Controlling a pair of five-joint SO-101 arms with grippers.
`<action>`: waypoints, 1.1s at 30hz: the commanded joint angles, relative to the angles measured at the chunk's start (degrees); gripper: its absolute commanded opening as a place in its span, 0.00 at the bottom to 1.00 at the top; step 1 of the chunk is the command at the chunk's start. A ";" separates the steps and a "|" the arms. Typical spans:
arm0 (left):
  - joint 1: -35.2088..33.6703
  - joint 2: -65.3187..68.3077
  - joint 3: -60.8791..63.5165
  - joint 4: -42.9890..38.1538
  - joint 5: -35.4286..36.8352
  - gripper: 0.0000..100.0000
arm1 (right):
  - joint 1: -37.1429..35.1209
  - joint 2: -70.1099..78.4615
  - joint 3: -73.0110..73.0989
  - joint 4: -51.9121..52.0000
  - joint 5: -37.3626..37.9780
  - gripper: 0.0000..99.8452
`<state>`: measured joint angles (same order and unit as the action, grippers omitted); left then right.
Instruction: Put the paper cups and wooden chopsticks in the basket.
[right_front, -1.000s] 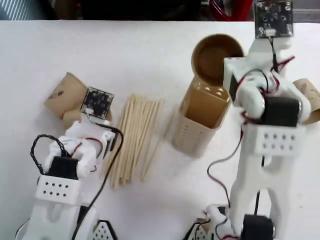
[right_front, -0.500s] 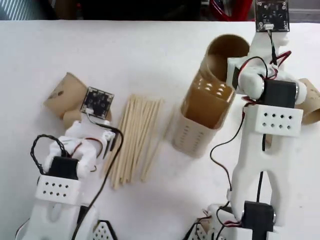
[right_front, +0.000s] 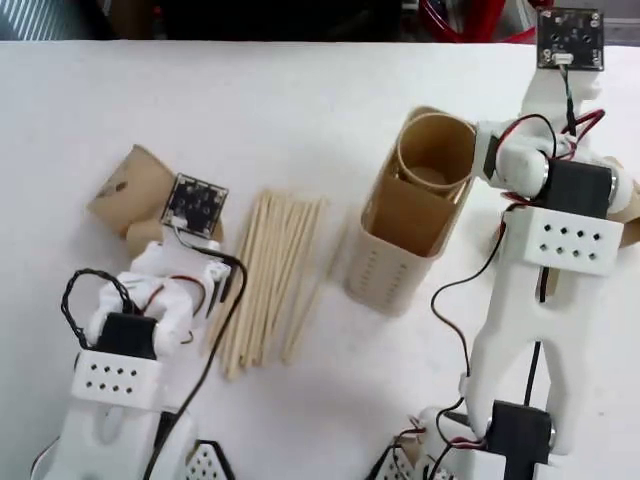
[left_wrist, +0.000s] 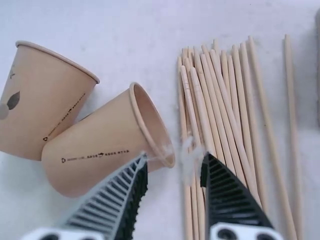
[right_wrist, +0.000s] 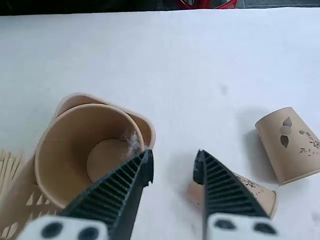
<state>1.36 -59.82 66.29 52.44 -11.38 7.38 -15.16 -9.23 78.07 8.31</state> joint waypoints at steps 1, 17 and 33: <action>0.13 -1.10 -0.53 -1.32 -0.44 0.18 | 2.86 -4.70 -1.41 2.68 4.22 0.19; 0.13 -0.92 -0.53 -1.41 -0.53 0.18 | 20.79 -14.37 37.80 -18.07 -0.70 0.19; 0.13 -0.84 -0.53 -1.41 -0.53 0.18 | 24.57 -14.29 57.14 -38.81 -2.73 0.19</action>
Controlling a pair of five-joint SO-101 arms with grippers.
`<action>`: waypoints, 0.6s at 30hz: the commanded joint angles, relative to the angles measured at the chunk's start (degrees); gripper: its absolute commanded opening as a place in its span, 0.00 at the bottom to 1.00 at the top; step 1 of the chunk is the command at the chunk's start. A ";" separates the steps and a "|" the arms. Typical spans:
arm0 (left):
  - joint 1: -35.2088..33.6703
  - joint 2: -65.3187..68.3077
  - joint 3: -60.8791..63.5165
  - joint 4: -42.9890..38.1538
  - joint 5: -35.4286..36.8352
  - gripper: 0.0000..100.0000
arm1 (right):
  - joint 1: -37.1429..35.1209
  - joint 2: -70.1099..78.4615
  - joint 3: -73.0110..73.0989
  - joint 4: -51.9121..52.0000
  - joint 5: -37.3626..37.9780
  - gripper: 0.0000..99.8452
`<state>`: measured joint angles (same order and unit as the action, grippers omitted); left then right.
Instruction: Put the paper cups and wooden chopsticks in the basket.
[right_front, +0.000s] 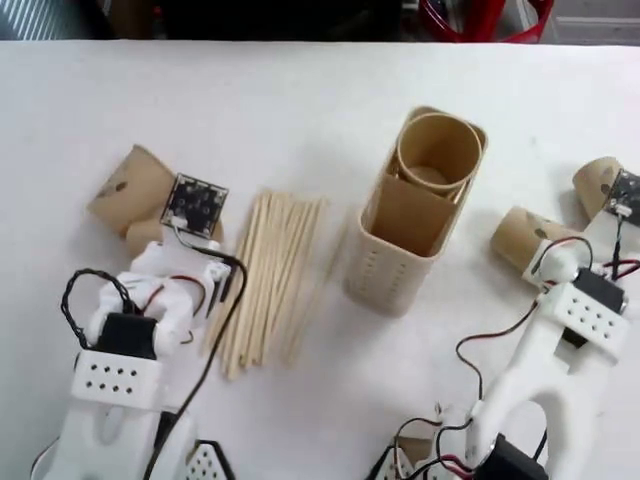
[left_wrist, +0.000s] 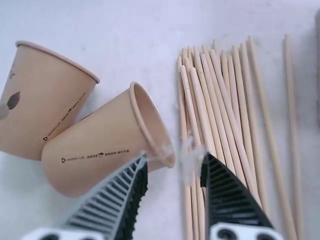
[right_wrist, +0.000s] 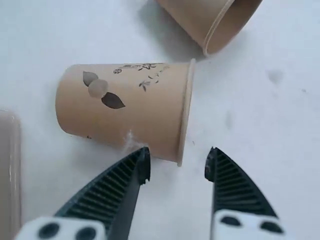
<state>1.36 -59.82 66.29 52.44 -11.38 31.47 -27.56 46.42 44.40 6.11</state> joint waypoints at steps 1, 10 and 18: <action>0.13 -0.84 -0.53 -1.41 -0.53 0.18 | 0.48 -1.89 2.55 -6.90 -0.53 0.19; 0.13 -0.84 -0.53 -1.41 -0.53 0.18 | 0.48 -1.89 14.68 -30.02 -0.09 0.19; 0.13 -0.84 -0.53 -1.41 -0.53 0.18 | -3.91 -1.89 29.27 -53.41 -0.09 0.19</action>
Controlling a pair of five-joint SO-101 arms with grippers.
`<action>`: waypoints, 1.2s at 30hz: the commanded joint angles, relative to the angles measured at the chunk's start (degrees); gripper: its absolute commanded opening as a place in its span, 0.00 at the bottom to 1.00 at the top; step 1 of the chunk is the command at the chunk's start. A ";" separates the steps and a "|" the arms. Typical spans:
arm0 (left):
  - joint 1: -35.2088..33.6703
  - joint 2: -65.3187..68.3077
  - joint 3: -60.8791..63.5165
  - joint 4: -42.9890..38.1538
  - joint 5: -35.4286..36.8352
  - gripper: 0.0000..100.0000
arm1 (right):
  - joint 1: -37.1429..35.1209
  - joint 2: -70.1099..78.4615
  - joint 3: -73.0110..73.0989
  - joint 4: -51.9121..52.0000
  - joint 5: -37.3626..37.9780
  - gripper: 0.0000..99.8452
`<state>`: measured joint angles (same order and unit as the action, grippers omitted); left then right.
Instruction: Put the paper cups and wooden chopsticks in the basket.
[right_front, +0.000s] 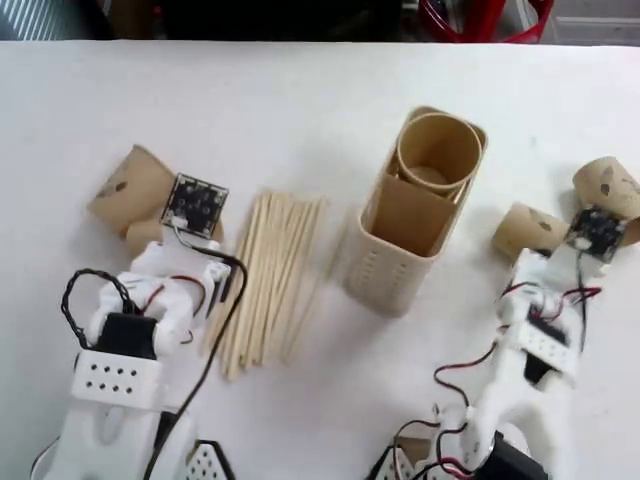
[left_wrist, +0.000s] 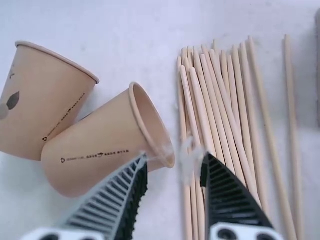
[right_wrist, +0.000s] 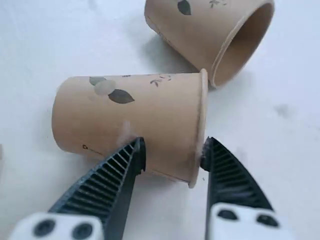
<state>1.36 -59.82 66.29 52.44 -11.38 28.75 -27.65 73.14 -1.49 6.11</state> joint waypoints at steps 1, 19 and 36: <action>0.13 -0.84 -0.53 -1.41 -0.53 0.18 | -1.27 -1.80 3.69 -9.71 -0.09 0.19; 0.13 -0.84 -0.53 -1.41 -0.53 0.18 | -2.07 -2.86 8.35 -18.51 27.60 0.02; 0.13 -0.84 0.70 -4.22 -0.53 0.18 | -17.89 -32.66 -50.11 63.43 14.07 0.02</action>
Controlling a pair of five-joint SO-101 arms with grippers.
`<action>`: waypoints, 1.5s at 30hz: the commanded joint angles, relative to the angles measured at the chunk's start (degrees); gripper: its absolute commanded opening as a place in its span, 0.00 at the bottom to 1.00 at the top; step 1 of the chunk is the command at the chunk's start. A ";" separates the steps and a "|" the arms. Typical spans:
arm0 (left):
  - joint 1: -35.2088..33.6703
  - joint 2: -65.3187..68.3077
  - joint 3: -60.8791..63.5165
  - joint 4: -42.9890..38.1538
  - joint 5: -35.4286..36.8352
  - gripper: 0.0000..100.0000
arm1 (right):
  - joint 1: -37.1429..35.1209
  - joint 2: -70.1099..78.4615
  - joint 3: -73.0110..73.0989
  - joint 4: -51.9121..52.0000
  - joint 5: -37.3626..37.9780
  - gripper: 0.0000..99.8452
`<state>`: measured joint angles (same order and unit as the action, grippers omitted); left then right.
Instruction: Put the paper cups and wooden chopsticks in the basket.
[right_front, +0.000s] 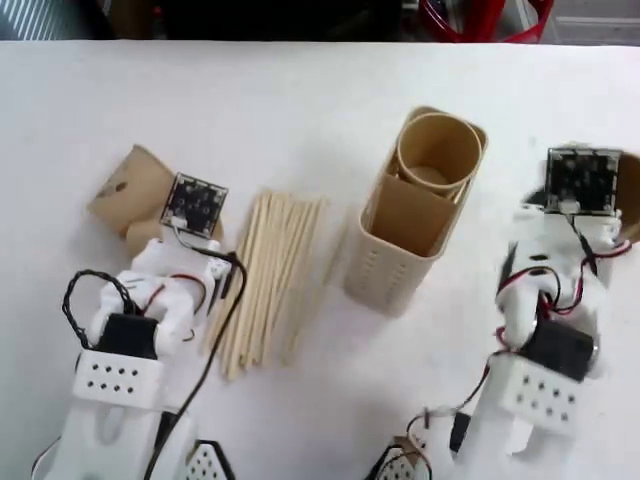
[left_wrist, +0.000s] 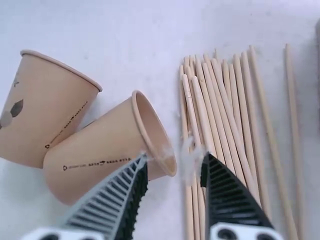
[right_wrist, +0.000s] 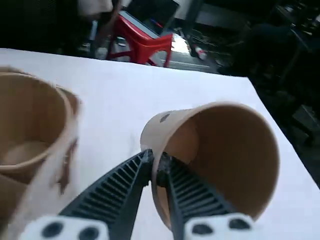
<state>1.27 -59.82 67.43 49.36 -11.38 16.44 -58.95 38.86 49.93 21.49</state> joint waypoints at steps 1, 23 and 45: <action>0.22 -0.84 -0.44 -1.14 -0.53 0.18 | -7.34 -0.40 -19.87 14.46 -1.58 0.02; 0.22 -1.10 0.00 -1.49 -0.53 0.18 | -22.20 29.49 -38.95 15.16 -3.96 0.02; 0.22 -1.10 0.09 -1.49 -0.53 0.18 | -23.96 28.44 -33.41 14.73 -0.09 0.02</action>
<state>1.27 -59.82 67.87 49.36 -11.38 -8.35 -29.41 5.19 66.02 20.26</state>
